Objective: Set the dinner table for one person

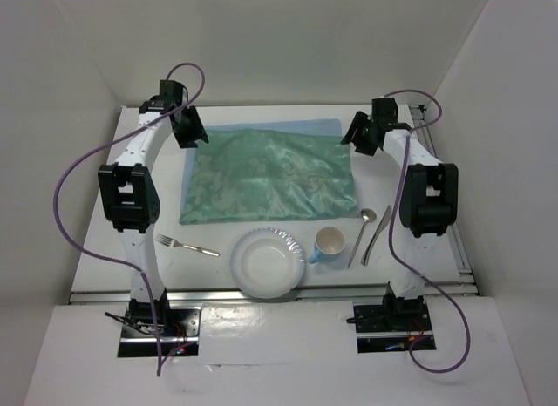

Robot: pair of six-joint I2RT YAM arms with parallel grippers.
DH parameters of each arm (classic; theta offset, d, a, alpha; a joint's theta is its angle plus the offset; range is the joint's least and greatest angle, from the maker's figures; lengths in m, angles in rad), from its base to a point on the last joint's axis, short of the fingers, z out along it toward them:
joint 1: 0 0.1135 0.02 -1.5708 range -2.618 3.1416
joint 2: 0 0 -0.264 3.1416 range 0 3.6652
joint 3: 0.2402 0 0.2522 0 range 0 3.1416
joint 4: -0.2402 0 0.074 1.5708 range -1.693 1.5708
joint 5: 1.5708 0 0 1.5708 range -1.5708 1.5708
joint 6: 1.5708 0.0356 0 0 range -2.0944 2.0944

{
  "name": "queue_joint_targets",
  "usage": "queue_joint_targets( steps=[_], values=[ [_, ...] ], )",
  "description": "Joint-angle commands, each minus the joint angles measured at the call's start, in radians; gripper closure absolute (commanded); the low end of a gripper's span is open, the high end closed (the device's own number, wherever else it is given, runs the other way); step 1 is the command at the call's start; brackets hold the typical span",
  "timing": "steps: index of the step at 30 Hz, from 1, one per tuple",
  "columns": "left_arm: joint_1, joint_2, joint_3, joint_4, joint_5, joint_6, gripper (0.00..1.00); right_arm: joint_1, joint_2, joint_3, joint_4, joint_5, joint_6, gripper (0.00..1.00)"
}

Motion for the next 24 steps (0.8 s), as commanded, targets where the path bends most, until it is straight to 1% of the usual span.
queue_joint_targets(
  steps=[1, 2, 3, 4, 6, 9, 10, 14, 16, 21, 24],
  values=[
    [0.004, 0.111, 0.181, -0.057, -0.043, 0.034, 0.45, -0.006, 0.132, 0.171, -0.038, 0.04, -0.005, 0.33],
    [-0.006, 0.141, 0.22, -0.057, -0.043, 0.034, 0.45, -0.006, 0.163, 0.24, -0.038, 0.04, -0.005, 0.32],
    [-0.006, 0.168, 0.279, -0.069, -0.043, 0.034, 0.44, -0.006, 0.224, 0.268, -0.05, 0.04, -0.014, 0.32],
    [-0.006, 0.214, 0.306, -0.069, -0.032, 0.034, 0.44, -0.006, 0.25, 0.295, -0.062, 0.04, -0.014, 0.3],
    [-0.006, 0.254, 0.359, -0.059, -0.032, 0.034, 0.38, -0.006, 0.322, 0.37, -0.062, 0.04, -0.014, 0.29],
    [-0.006, 0.316, 0.401, -0.039, -0.012, 0.034, 0.3, -0.006, 0.399, 0.453, -0.107, 0.04, -0.023, 0.28],
    [-0.006, 0.329, 0.401, -0.039, -0.012, 0.034, 0.28, -0.006, 0.413, 0.466, -0.107, 0.04, -0.023, 0.28],
    [-0.006, 0.378, 0.413, -0.005, -0.012, 0.023, 0.28, -0.006, 0.471, 0.528, -0.127, 0.031, -0.023, 0.28],
    [-0.006, 0.388, 0.413, 0.007, -0.035, 0.023, 0.28, -0.006, 0.485, 0.539, -0.127, 0.02, -0.033, 0.28],
    [-0.006, 0.409, 0.423, 0.026, -0.035, 0.023, 0.28, -0.006, 0.507, 0.549, -0.127, 0.011, -0.033, 0.28],
    [0.014, 0.418, 0.423, 0.035, -0.015, 0.023, 0.28, -0.006, 0.507, 0.549, -0.127, 0.011, -0.042, 0.36]
  ],
)
